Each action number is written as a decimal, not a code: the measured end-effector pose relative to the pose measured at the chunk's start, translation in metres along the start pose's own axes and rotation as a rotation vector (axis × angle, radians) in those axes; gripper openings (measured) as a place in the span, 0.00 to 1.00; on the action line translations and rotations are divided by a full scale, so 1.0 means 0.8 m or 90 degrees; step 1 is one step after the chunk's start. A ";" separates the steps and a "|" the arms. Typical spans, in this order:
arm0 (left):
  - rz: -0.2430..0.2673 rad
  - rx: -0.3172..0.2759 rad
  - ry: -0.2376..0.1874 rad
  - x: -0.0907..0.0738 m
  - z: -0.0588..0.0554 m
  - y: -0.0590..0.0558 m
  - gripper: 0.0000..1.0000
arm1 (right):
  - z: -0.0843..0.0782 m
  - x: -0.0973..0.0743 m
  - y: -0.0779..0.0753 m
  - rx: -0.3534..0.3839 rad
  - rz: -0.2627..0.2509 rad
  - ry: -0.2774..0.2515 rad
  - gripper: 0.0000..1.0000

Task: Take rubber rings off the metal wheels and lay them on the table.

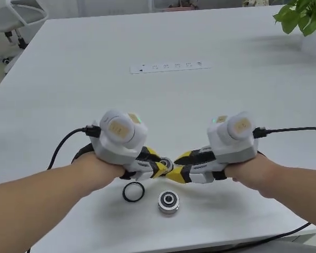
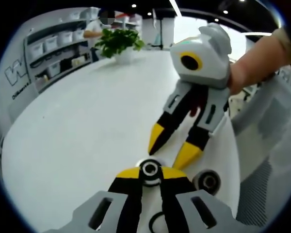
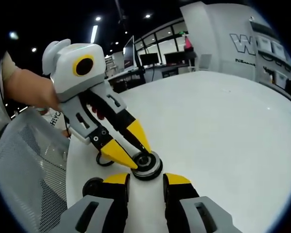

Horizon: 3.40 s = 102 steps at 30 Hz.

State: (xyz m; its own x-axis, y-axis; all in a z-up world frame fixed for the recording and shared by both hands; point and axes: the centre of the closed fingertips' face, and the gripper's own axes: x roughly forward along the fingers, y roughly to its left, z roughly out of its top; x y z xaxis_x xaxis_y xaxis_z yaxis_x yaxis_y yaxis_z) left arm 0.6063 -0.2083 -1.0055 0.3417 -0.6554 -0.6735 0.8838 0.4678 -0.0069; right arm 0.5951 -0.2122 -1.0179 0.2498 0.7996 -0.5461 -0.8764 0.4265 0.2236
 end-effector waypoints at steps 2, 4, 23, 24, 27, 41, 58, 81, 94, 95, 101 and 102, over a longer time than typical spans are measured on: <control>0.001 -0.002 0.000 0.001 0.000 0.001 0.14 | 0.001 0.001 -0.001 -0.003 -0.002 -0.001 0.26; 0.005 -0.002 -0.001 0.002 0.001 0.002 0.14 | 0.002 0.002 -0.001 -0.004 -0.003 -0.002 0.28; 0.016 -0.013 -0.005 0.002 0.000 0.003 0.14 | 0.007 0.009 0.003 -0.055 -0.009 -0.005 0.24; 0.016 -0.013 -0.005 0.001 0.000 0.002 0.14 | 0.007 0.009 0.003 -0.058 -0.009 -0.004 0.24; 0.016 -0.014 -0.006 0.001 0.000 0.002 0.14 | 0.006 0.008 0.003 -0.061 -0.011 -0.004 0.24; 0.017 -0.017 -0.006 0.000 -0.001 0.000 0.14 | 0.003 0.003 0.002 -0.080 -0.014 0.002 0.20; 0.019 -0.023 -0.005 0.000 -0.002 0.000 0.14 | -0.004 -0.001 0.000 -0.090 -0.015 0.014 0.10; 0.034 -0.028 -0.006 0.000 -0.002 -0.003 0.14 | 0.002 -0.009 -0.019 0.110 -0.034 -0.032 0.00; 0.048 -0.025 -0.001 0.001 -0.002 -0.004 0.13 | 0.012 -0.012 -0.007 0.183 -0.021 -0.066 0.00; 0.048 -0.026 -0.001 0.001 -0.002 -0.004 0.13 | 0.013 -0.012 -0.006 0.186 -0.020 -0.066 0.00; 0.050 -0.025 0.000 0.001 -0.002 -0.003 0.13 | 0.019 -0.011 0.001 0.180 -0.004 -0.066 0.00; 0.049 -0.025 0.000 0.001 -0.002 -0.004 0.13 | 0.019 -0.010 0.003 0.177 -0.002 -0.065 0.00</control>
State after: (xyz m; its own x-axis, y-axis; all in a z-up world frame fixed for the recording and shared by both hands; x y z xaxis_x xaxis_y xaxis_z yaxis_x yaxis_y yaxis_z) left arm 0.6037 -0.2095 -1.0069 0.4079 -0.6163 -0.6736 0.8417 0.5397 0.0159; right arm 0.5973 -0.2111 -1.0003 0.3048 0.8308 -0.4657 -0.7327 0.5169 0.4427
